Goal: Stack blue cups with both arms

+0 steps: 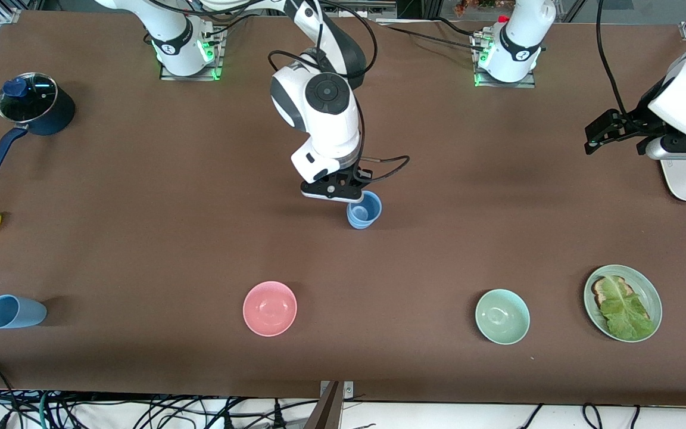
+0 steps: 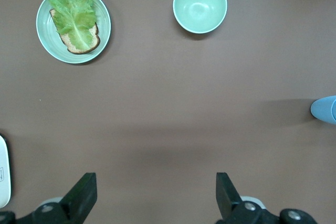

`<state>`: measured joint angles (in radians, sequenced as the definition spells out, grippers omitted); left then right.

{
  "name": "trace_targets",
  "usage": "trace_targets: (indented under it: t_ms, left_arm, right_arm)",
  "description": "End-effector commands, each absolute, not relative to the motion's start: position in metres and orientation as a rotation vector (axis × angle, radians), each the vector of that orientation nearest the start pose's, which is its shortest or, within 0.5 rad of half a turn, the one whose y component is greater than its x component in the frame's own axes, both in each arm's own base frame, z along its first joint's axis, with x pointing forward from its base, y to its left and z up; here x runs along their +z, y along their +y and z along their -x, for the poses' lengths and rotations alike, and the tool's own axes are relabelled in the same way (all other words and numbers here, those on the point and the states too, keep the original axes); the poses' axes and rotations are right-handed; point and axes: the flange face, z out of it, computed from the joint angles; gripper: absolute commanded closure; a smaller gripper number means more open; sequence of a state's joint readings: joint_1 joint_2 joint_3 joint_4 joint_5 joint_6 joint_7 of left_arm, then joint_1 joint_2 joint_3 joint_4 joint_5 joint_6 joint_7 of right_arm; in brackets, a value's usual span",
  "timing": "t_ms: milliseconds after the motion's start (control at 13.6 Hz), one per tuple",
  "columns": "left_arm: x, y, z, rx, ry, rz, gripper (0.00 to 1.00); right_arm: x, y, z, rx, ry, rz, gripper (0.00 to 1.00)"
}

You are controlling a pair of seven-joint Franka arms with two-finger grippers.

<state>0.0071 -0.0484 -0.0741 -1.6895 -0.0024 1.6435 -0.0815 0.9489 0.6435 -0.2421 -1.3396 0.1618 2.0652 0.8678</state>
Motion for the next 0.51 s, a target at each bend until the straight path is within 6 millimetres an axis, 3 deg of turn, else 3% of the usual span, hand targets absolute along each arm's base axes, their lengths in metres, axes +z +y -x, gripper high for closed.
trace_targets:
  t_ms: [0,147,440]
  left_arm:
    - [0.608,-0.039,-0.543,0.002,-0.04,3.157,0.0]
    - [0.607,-0.039,-0.543,0.004,-0.04,3.156,0.0]
    - [0.607,-0.038,-0.543,0.007,-0.04,3.155,0.0]
  right_arm:
    - [0.398,0.492,-0.546,-0.101,0.311,3.019,0.01]
    - [0.425,0.463,-0.559,-0.091,0.185,3.031,0.0]
    - [0.482,0.351,-0.594,0.005,0.02,3.061,0.0]
